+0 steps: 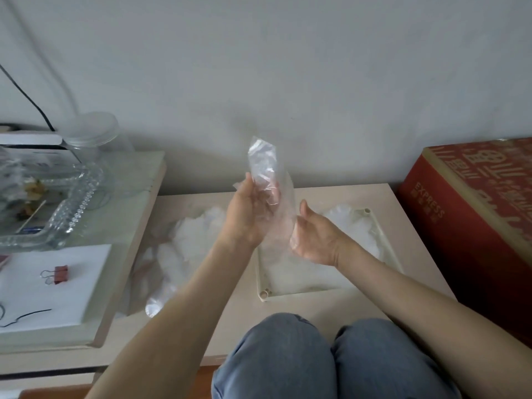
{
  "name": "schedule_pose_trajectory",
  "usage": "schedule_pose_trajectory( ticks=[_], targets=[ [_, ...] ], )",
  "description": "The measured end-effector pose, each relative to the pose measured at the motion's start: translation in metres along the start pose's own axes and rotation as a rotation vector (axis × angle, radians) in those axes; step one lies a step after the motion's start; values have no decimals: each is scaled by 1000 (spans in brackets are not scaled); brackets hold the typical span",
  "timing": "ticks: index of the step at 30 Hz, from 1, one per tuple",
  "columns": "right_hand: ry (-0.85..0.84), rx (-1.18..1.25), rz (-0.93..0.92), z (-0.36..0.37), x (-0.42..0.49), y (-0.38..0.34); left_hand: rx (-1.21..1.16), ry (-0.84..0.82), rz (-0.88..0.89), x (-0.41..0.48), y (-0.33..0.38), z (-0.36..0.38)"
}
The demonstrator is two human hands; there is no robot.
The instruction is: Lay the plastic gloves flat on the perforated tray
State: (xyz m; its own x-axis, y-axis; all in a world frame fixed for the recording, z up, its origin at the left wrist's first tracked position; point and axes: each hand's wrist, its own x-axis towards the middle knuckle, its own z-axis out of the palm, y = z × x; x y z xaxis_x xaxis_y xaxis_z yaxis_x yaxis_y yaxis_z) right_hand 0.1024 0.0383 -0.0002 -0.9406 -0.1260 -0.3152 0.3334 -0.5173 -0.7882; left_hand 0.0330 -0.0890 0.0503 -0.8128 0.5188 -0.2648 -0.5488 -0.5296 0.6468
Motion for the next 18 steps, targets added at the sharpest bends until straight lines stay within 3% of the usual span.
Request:
schedule_pose_trajectory(
  ticks=[3,8,13,18],
  targets=[
    [-10,68,-58,-12,-3,0,45,-16,-29,5,-14,-8],
    [248,-75,-78,-43,-14,-15,-27,5,-184,15,-11,-38],
    [336,-475,6,-74,-31,-26,591,-106,-376,23,-21,-49],
    [323,-765,90,-92,-39,-31,916,-63,-273,30,-51,-40]
  ],
)
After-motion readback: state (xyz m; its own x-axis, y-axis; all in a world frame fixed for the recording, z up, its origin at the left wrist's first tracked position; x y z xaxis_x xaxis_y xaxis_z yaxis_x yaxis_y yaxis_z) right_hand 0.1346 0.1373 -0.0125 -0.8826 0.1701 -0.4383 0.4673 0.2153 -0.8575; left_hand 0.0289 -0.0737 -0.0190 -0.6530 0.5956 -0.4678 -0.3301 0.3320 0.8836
